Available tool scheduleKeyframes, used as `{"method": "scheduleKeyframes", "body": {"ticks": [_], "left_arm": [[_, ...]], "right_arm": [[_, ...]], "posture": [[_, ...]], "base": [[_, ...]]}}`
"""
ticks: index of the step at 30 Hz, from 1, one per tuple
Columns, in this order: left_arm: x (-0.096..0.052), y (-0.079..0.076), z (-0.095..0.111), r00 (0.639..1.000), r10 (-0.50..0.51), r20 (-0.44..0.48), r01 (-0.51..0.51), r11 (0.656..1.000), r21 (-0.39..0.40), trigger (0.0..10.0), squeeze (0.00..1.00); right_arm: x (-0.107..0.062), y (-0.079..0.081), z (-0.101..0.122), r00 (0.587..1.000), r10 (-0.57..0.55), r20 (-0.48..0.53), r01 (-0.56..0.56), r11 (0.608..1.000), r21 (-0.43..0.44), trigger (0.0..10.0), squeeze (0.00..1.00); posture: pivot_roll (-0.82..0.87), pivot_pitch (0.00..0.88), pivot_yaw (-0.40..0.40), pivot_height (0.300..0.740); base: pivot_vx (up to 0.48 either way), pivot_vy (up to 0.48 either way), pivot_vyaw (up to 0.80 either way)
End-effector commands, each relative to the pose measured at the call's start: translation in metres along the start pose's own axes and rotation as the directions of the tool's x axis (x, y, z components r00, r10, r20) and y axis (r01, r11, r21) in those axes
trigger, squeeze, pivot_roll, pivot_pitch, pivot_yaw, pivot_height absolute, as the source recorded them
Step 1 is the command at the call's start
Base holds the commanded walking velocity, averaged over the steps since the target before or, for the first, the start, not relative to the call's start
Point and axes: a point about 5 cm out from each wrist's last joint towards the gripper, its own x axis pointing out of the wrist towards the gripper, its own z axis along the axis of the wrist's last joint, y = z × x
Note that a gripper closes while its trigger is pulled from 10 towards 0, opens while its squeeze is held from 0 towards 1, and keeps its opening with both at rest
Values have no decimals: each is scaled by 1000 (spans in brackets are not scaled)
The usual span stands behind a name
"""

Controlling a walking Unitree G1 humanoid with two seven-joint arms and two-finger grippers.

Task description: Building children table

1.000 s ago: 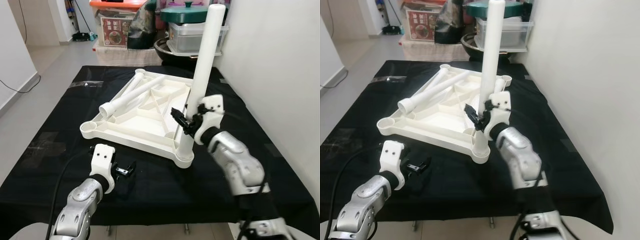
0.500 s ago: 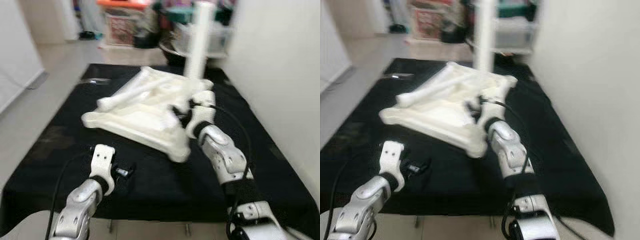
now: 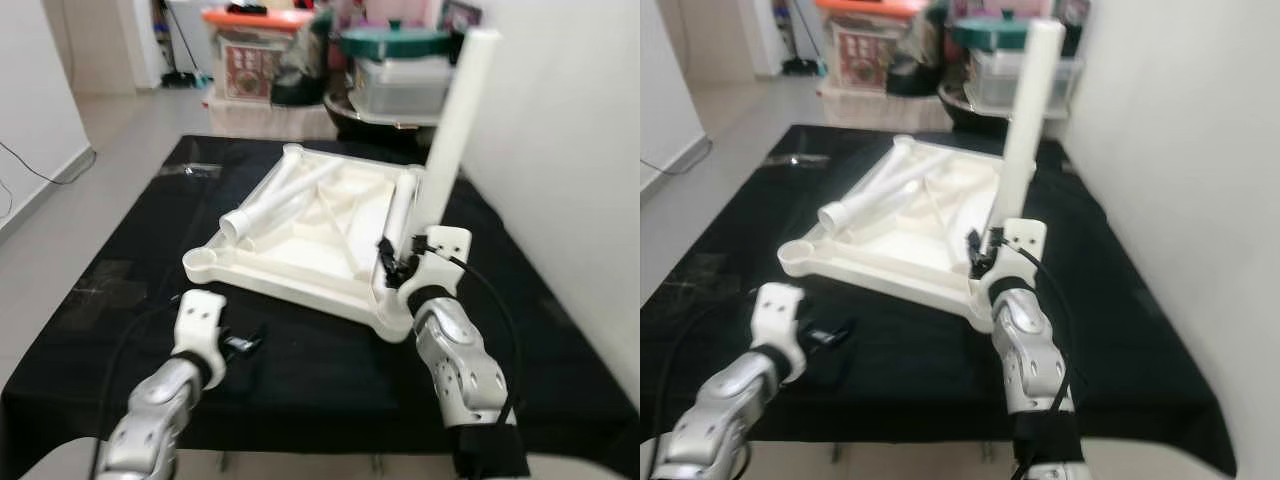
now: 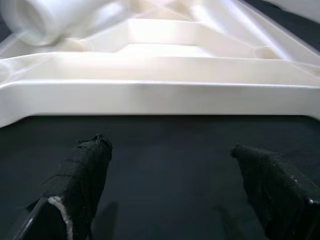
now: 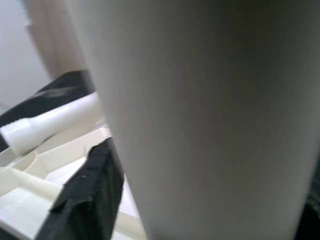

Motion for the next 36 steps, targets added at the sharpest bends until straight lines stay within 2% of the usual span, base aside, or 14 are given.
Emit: {"method": "scheduleKeyframes", "body": {"ticks": [1,10,11,13,14,19,25,28,29,30,31,32,33,36], "left_arm": [[-1,3,-3,1000,8,-14,-8,1000,-12,10000,0],[-1,2,-5,1000,14,-13,-14,1000,-15,10000,0],[-1,2,-5,1000,19,-10,-19,1000,-16,10000,0],[-1,3,-4,1000,24,-7,-24,1000,-17,10000,0],[-2,1,-6,1000,25,-9,-25,999,-21,10000,0],[-5,-2,-8,1000,16,-18,-17,999,-27,10000,0],[-2,-1,-7,1000,14,-20,-14,1000,-20,10000,0],[-1,0,-6,1000,14,-18,-15,1000,-20,10000,0],[0,-1,-6,1000,12,-15,-12,1000,-22,10000,0],[0,-1,-6,1000,12,-15,-12,1000,-22,10000,0],[0,-3,-7,1000,8,-19,-8,1000,-21,10000,0],[0,-3,-7,1000,8,-19,-8,1000,-21,10000,0],[0,-4,-7,1000,2,-19,-2,1000,-24,10000,0],[0,-4,-8,1000,-1,-22,0,1000,-22,10000,0]], "right_arm": [[8,11,9,985,171,-19,-171,985,15,10000,0],[-6,26,0,754,647,-111,-653,756,-30,9216,0],[-4,24,-6,766,632,-119,-637,771,-5,1922,0],[-3,23,-11,777,616,-127,-618,786,31,1922,0],[5,14,-12,866,488,-107,-488,872,25,0,0],[18,-24,-20,992,15,-123,-4,995,95,0,0],[-6,-63,-25,905,-409,-113,410,912,-15,0,0],[-8,-63,-24,897,-429,-108,429,903,-21,0,0],[-9,-54,-19,916,-392,-85,389,920,-47,4471,0],[-9,-54,-19,916,-392,-85,389,920,-47,4471,0],[-7,-38,-10,954,-299,-30,297,954,-47,10000,0],[-7,-38,-10,954,-299,-30,297,954,-47,10000,0],[-5,-20,1,985,-170,25,170,985,-6,10000,863],[-1,-6,9,997,-49,59,48,999,16,10000,1000]], "posture": [[51,0,-56,740],[58,0,-74,740],[64,0,-82,740],[65,0,-82,740],[61,0,-79,740],[52,0,-70,740],[43,0,-66,740],[42,0,-66,740],[35,0,-60,740],[35,0,-60,740],[34,0,-55,740],[34,0,-55,740],[37,0,-55,740],[41,0,-58,740]], "base": [[0,0,0],[0,0,0],[0,0,0],[0,0,0],[0,0,0],[0,0,0],[0,0,0],[0,0,0],[0,0,0],[0,0,0],[0,0,0],[0,0,0],[0,0,0],[0,0,0]]}}
